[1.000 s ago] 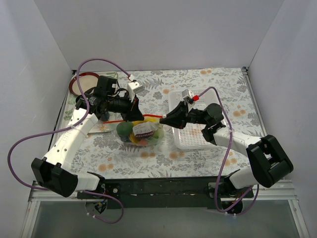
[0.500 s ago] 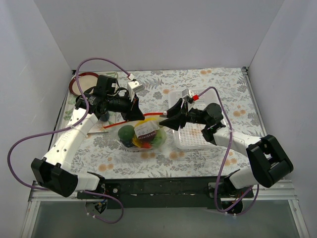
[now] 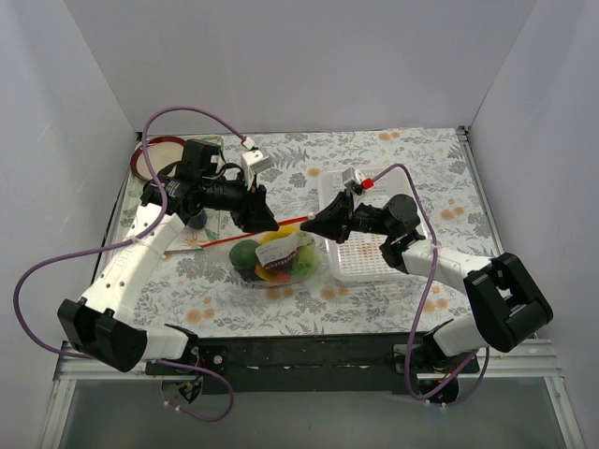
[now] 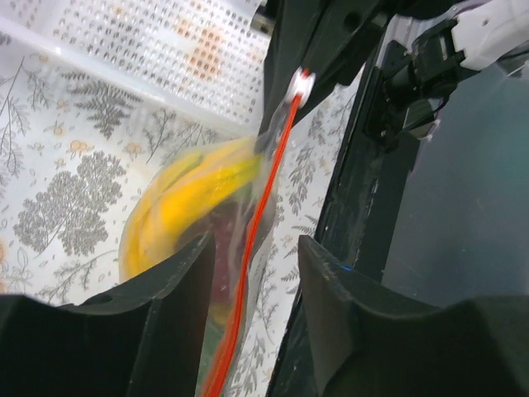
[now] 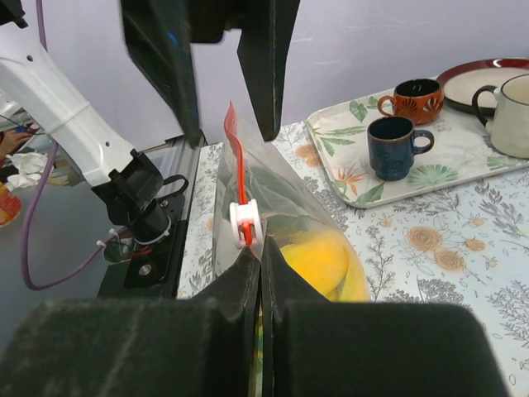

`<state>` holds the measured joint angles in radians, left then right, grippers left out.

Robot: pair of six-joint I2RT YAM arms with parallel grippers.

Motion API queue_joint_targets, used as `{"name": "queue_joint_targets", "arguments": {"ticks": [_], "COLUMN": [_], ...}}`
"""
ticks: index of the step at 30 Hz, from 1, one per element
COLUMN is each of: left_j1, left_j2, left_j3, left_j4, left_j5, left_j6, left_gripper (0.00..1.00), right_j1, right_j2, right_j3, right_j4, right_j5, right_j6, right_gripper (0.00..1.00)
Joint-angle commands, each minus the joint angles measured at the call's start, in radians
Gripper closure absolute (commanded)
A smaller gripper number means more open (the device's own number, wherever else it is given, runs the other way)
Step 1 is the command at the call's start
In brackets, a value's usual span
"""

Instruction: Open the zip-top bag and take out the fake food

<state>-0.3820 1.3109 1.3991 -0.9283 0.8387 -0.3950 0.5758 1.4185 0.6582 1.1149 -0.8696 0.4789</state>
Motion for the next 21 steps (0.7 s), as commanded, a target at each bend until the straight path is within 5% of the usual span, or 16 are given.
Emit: {"name": "queue_joint_targets", "arguments": {"ticks": [1, 9, 21], "left_j1": [-0.032, -0.098, -0.138], "left_j2": [-0.009, 0.096, 0.120], "left_j3": [0.084, 0.166, 0.141], "left_j4": [0.043, 0.016, 0.121], "left_j5": [0.092, 0.250, 0.103], "left_j6": [0.002, 0.093, 0.047], "left_gripper": [0.46, 0.42, 0.46], "right_j1": [-0.002, 0.004, 0.029], "right_j2": [0.008, 0.028, 0.037], "right_j3": [0.072, 0.112, 0.126], "right_j4": [0.013, -0.010, -0.047], "right_j5": [-0.008, -0.029, -0.031], "right_j6": [0.017, 0.041, 0.027], "right_gripper": [0.99, 0.99, 0.99]}}
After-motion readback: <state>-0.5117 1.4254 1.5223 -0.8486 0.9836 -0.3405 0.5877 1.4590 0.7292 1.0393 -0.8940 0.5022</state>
